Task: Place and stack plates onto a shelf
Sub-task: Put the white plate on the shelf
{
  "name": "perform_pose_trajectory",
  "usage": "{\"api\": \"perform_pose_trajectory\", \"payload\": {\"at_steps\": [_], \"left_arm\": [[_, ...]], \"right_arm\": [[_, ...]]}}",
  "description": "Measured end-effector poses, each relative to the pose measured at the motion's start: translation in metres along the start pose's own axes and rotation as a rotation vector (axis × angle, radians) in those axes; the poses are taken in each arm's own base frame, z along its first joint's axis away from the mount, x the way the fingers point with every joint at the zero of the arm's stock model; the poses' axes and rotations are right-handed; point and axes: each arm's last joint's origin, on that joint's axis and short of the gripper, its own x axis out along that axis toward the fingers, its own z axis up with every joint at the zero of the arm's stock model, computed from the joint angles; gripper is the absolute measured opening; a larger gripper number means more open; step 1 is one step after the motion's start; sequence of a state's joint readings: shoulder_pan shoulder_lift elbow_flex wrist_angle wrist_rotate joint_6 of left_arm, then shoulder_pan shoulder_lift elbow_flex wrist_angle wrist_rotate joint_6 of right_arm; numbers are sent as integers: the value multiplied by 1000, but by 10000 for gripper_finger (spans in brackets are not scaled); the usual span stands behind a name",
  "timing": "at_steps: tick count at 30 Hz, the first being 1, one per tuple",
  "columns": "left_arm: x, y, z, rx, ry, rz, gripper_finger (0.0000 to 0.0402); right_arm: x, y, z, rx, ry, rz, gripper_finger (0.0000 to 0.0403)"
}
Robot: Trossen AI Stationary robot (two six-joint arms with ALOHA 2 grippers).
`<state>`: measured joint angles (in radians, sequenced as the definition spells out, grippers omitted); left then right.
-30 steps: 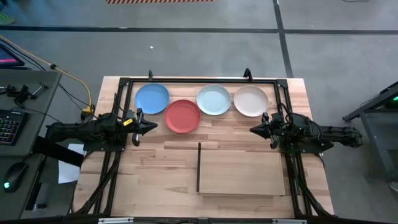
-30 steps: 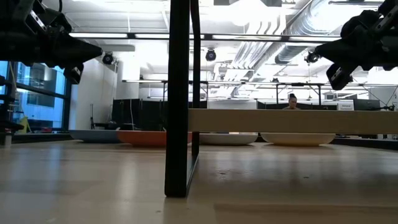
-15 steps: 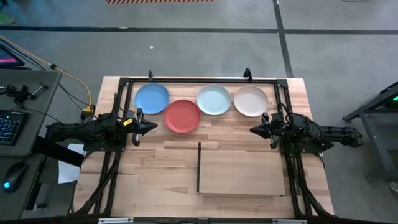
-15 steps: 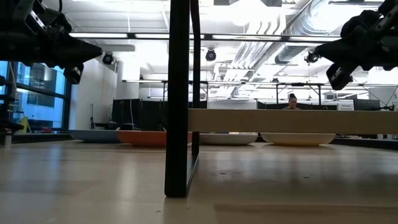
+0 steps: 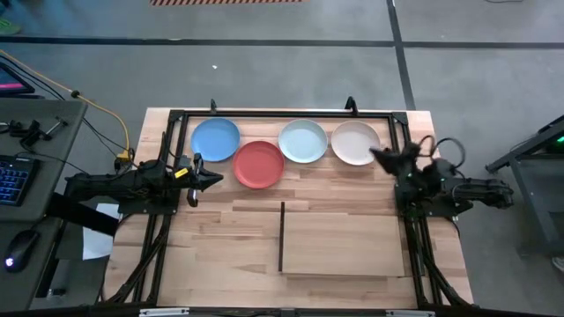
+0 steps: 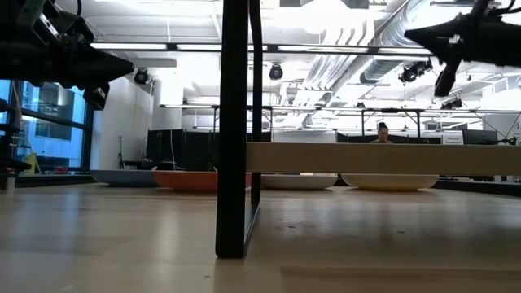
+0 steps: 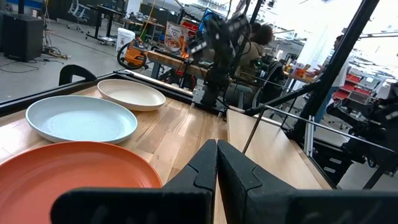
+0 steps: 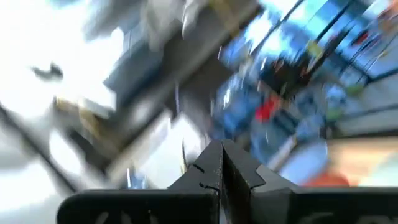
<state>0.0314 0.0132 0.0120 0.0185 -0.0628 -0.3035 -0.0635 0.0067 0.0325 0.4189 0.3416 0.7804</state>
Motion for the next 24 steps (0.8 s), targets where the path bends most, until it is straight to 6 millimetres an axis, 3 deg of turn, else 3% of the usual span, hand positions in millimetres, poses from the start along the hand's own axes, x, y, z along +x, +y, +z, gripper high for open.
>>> {"api": "perform_pose_trajectory", "payload": {"at_steps": [6,14,20,24], "left_arm": [[0,0,0,0,0,0,3],[0,0,0,0,-1,-1,3],[0,0,0,0,0,0,3],[0,0,0,0,0,0,3]], "right_arm": [[1,9,15,41,-175,-72,0],[16,11,14,149,-266,-101,0],[65,19,-2,25,-118,-297,10],[101,12,-24,-44,46,-505,51]]}}
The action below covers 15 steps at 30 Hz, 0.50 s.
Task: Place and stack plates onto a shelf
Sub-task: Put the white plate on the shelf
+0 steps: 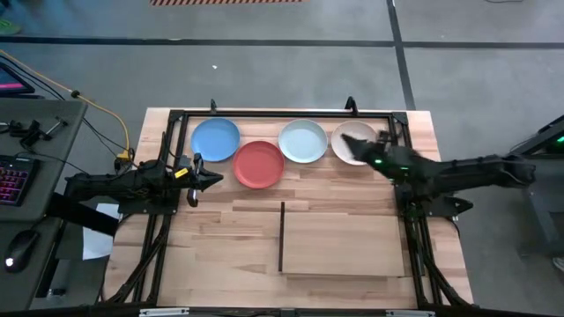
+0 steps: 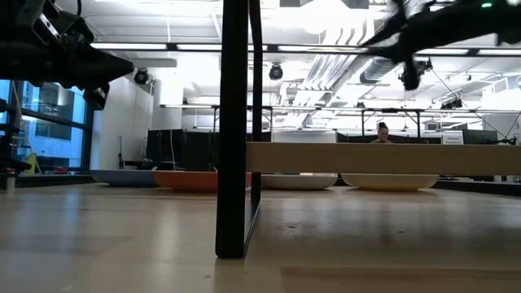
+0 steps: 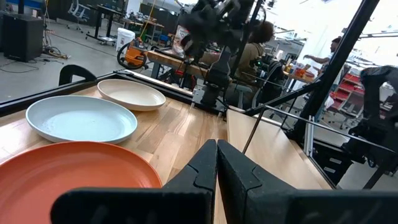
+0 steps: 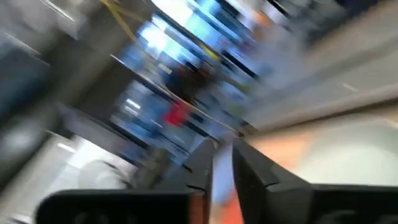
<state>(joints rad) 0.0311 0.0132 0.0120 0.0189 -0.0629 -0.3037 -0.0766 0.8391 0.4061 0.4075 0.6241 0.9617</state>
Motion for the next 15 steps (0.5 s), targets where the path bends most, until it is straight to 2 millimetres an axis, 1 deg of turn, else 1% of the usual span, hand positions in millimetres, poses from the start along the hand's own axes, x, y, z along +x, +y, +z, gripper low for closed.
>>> {"api": "perform_pose_trajectory", "payload": {"at_steps": [3,5,8,11,15], "left_arm": [[0,0,0,0,0,0,3],[0,0,0,0,0,0,3],[0,0,0,0,0,0,3],[0,0,0,0,0,0,3],[0,0,0,0,0,0,3]], "right_arm": [[24,-5,-16,-5,120,-193,97],[36,-16,-27,10,206,-318,128],[52,-34,-41,94,295,-445,167],[65,-54,-53,207,342,-544,187],[80,-72,-66,316,368,-592,190]]}}
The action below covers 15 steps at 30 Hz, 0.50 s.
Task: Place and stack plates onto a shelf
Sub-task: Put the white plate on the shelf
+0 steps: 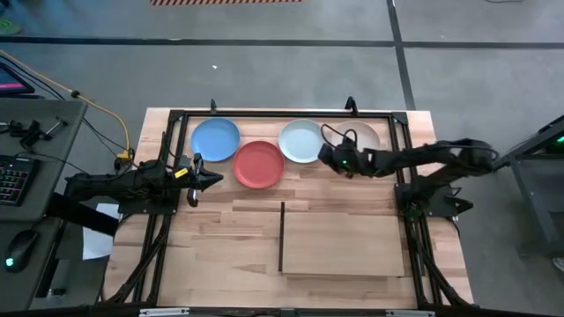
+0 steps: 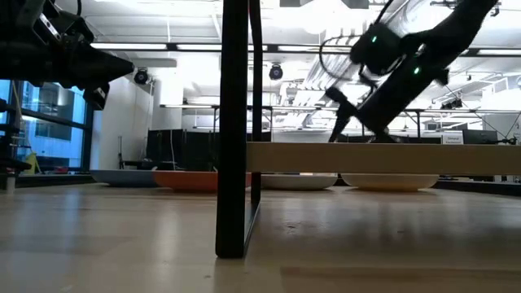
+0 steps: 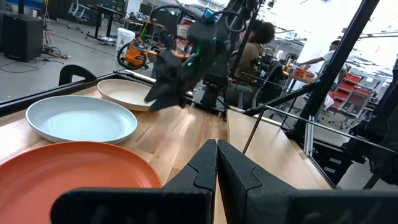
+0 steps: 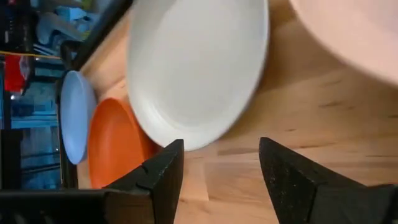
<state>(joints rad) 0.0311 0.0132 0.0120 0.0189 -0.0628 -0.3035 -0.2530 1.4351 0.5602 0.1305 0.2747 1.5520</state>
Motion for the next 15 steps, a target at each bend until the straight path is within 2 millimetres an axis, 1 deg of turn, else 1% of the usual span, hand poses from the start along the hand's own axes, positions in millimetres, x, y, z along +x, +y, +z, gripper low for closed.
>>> {"api": "perform_pose_trajectory", "payload": {"at_steps": [4,9,15], "left_arm": [[0,0,0,0,0,0,3],[0,0,0,0,0,0,3],[0,0,0,0,0,0,3]], "right_arm": [[18,-2,-1,69,8,27,190],[36,-11,3,160,-20,-42,190],[54,-2,7,164,-38,-55,190]]}}
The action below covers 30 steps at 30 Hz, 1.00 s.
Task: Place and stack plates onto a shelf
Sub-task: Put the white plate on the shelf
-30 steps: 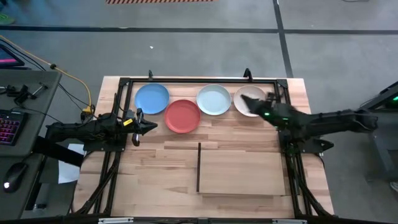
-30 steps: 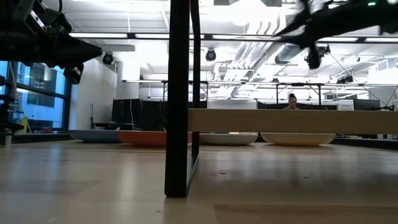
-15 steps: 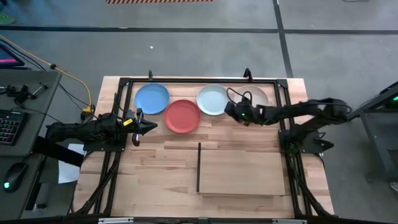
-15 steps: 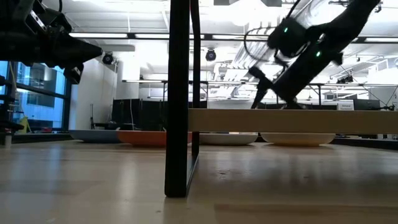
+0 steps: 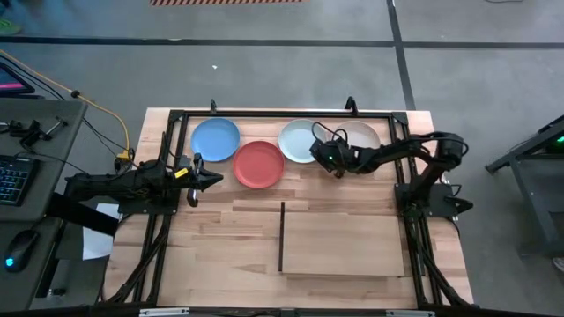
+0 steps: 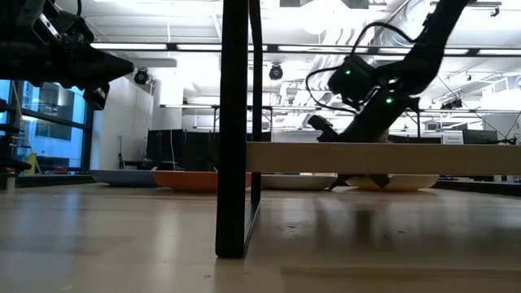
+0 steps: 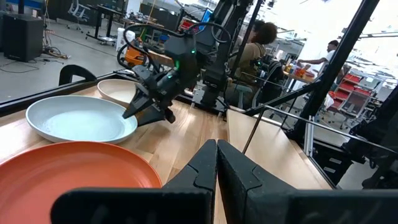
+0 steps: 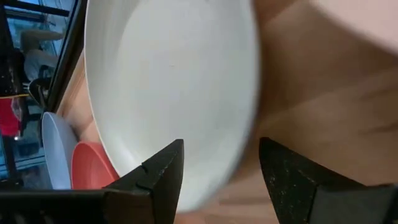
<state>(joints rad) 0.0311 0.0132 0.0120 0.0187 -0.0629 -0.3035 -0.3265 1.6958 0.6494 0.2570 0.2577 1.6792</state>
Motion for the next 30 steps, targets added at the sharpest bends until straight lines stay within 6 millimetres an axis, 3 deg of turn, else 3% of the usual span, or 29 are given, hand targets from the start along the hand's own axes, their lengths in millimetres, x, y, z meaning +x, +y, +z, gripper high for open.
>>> {"api": "perform_pose_trajectory", "payload": {"at_steps": [5,13,16,19,23,30], "left_arm": [[0,0,0,0,0,0,3],[0,0,0,0,0,1,3],[0,0,0,0,0,0,3],[0,0,0,0,0,0,3],[0,0,0,0,0,0,3],[0,0,0,0,0,0,3]], "right_arm": [[11,9,0,-61,-7,-47,165],[10,16,3,-141,-23,-69,13],[2,24,6,-160,-20,-24,15],[-15,38,13,-212,-29,40,5],[-52,61,27,-290,-62,168,2],[-124,65,50,-428,-104,193,0]]}}
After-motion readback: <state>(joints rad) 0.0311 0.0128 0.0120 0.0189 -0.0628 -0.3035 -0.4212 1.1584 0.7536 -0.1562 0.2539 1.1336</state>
